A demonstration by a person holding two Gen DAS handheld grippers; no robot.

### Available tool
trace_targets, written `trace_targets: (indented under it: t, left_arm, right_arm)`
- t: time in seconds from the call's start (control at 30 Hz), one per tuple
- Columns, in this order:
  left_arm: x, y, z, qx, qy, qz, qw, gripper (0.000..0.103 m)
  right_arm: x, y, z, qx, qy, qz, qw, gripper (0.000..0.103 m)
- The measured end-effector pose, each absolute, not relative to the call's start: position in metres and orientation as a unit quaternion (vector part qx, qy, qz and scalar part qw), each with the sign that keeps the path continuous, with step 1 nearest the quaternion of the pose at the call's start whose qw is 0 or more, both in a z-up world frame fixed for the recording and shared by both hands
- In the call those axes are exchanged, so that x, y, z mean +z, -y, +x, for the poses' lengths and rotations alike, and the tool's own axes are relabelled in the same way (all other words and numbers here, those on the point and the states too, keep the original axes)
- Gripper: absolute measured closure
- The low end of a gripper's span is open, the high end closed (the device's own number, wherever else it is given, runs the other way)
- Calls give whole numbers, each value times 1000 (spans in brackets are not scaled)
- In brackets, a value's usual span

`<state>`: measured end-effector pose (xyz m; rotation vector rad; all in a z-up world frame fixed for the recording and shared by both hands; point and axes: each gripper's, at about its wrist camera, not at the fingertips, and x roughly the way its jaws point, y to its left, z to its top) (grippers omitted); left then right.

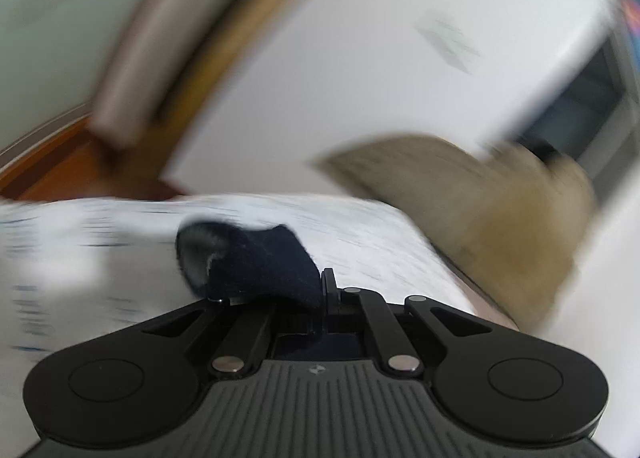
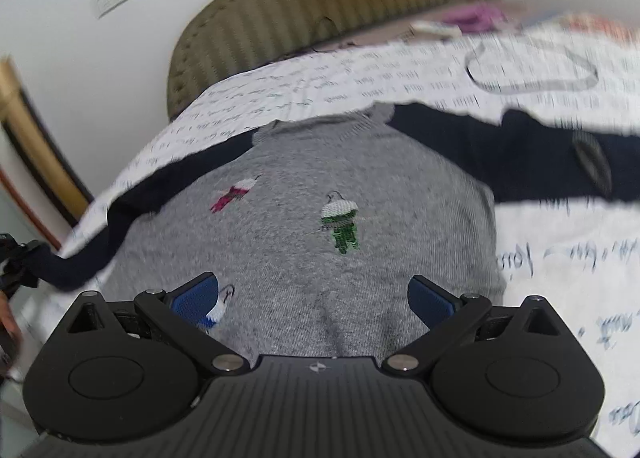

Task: Fold small clothes

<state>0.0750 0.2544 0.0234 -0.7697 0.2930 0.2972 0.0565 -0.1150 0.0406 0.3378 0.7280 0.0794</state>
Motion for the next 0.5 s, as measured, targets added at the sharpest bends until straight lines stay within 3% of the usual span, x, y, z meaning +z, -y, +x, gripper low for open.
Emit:
trace_targets:
  t: [0.13, 0.27, 0.4, 0.5]
  left_arm:
    - [38, -156, 89, -16, -154, -252, 955, 100]
    - [7, -66, 94, -156, -241, -174, 942, 99]
    - [-29, -25, 89, -174, -305, -133, 927, 99]
    - [-30, -21, 81, -172, -298, -125, 931, 99]
  right_arm:
    - [29, 146, 67, 36, -361, 261, 895, 0]
    - [13, 166, 80, 60, -382, 334, 860, 0]
    - [-2, 167, 95, 97, -407, 391, 820, 1]
    - [-8, 158, 105, 131, -425, 410, 796, 0]
